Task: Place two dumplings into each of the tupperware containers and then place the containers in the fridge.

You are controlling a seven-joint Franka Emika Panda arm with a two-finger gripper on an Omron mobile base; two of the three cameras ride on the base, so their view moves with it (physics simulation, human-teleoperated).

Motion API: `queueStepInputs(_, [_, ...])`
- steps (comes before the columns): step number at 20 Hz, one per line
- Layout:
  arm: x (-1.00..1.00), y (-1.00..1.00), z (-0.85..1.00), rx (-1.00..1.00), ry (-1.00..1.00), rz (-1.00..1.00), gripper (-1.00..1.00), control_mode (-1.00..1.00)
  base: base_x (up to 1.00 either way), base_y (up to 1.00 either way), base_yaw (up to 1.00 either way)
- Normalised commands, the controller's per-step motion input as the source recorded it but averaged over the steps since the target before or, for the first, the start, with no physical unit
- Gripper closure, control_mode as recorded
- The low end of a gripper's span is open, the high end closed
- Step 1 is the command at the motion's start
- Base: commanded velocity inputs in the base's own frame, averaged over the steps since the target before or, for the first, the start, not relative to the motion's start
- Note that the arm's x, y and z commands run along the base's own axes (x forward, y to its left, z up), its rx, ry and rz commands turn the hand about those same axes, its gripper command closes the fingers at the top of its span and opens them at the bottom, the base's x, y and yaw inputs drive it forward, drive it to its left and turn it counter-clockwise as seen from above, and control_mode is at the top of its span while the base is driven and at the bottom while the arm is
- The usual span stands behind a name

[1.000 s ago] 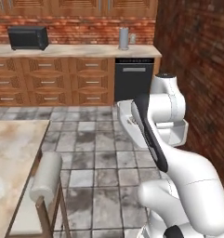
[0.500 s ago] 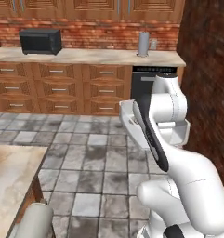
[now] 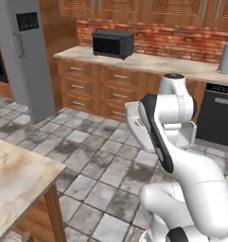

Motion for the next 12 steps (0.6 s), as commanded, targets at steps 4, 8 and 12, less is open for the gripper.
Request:
queueStepInputs(4, [0.0,0.0,0.0,0.0,0.0,0.0,1.0,1.0,0.91,-0.28,0.74])
queueStepInputs(8, [0.0,0.0,0.0,0.0,0.0,0.0,1.0,1.0,0.77,-0.37,0.73])
queueStepInputs(12, [0.0,0.0,0.0,0.0,0.0,0.0,1.0,1.0,0.62,-0.44,0.73])
